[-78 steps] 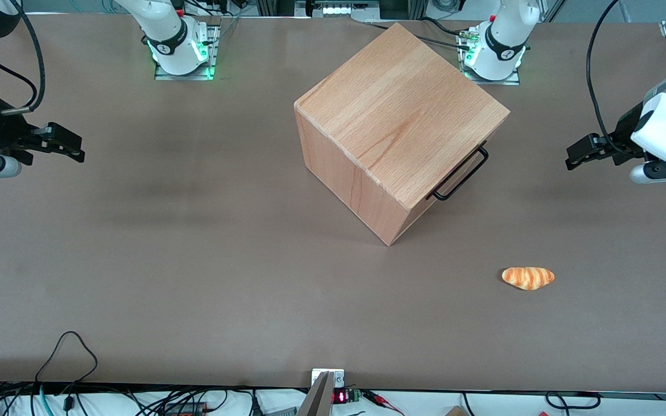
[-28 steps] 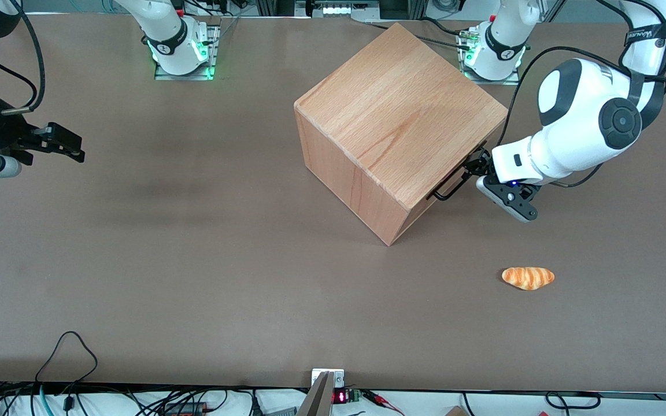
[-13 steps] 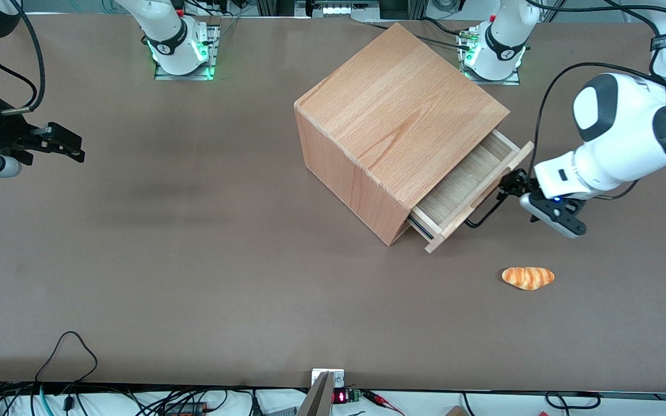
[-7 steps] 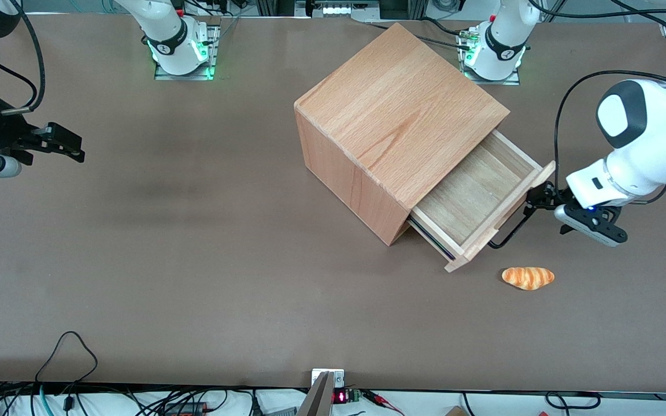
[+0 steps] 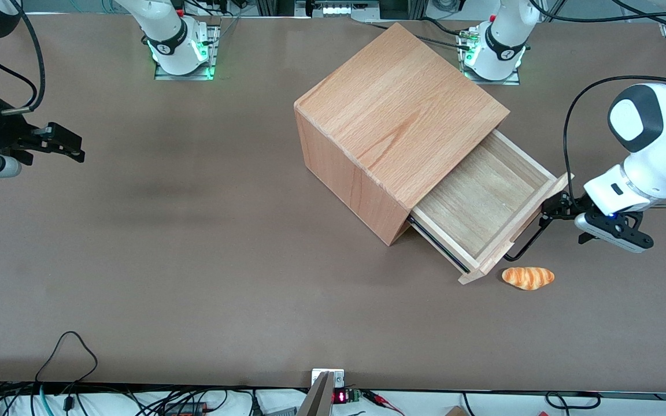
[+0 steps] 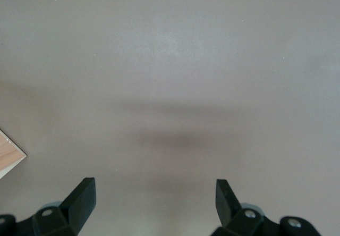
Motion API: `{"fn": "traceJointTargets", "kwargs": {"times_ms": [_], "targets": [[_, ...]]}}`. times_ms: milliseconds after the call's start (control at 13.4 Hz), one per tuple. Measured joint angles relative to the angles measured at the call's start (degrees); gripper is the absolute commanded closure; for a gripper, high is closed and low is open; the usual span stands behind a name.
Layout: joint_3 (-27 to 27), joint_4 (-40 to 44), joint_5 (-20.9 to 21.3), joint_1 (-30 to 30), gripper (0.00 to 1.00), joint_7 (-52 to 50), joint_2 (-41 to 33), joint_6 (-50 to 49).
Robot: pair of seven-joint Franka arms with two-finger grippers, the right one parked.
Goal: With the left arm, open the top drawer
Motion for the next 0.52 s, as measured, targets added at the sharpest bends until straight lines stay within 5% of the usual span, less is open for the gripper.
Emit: {"fn": "traceJointTargets", "kwargs": {"times_ms": [521], "targets": [[0.31,8.56,-0.21,0.03,0.00,-9.42,-2.48,-10.80]]}}
